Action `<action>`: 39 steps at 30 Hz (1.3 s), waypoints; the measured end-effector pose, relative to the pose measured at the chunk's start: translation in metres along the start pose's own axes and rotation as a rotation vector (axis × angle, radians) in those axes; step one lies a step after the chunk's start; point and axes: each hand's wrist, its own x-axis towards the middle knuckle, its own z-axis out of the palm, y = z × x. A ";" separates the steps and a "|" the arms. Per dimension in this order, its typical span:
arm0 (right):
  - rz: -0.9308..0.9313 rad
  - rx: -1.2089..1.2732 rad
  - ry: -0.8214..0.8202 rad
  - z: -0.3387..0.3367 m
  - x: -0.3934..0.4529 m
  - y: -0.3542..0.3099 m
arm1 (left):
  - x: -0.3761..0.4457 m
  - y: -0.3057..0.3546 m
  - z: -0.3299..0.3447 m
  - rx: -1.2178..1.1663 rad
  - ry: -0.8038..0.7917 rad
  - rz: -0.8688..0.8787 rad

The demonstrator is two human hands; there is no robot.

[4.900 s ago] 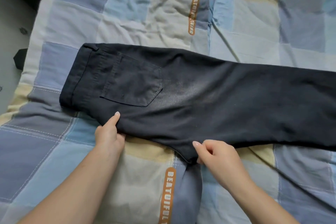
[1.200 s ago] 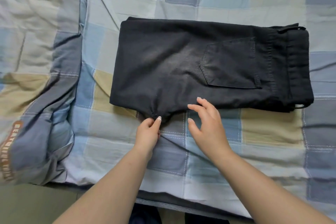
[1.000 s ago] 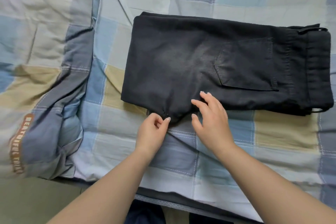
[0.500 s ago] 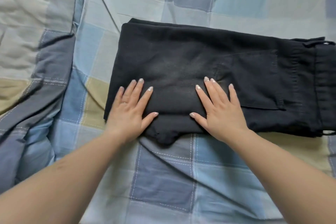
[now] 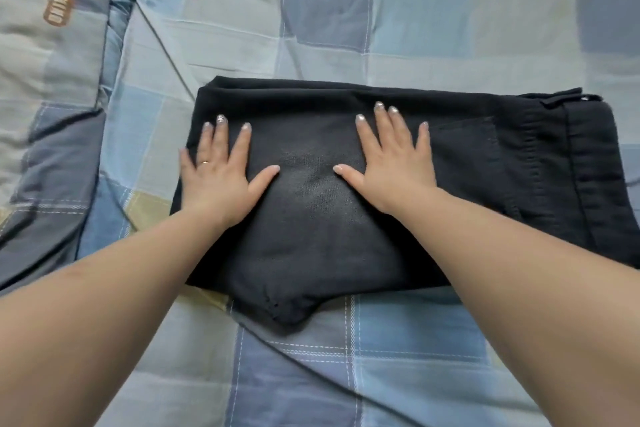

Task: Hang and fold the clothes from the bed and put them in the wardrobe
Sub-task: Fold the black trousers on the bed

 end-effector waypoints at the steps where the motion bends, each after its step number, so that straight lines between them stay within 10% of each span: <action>1: 0.067 -0.002 -0.018 0.000 -0.001 0.012 | 0.001 -0.003 0.001 -0.022 -0.002 -0.046; 5: 0.155 0.175 -0.007 -0.008 -0.011 0.015 | -0.012 -0.017 -0.006 -0.330 0.139 -0.231; 11: 0.178 1.387 0.057 -0.023 -0.027 -0.039 | -0.038 -0.054 -0.025 -1.015 -0.032 -0.519; 17: 0.294 1.545 0.009 0.003 -0.069 -0.044 | -0.065 -0.029 -0.075 -1.261 -0.109 -0.477; 30: 0.254 2.225 -0.252 -0.079 -0.116 0.065 | -0.096 0.166 -0.200 -1.584 -0.428 0.141; 39: 0.132 2.241 -0.160 -0.121 -0.137 0.205 | -0.080 0.330 -0.169 -1.268 -0.457 0.369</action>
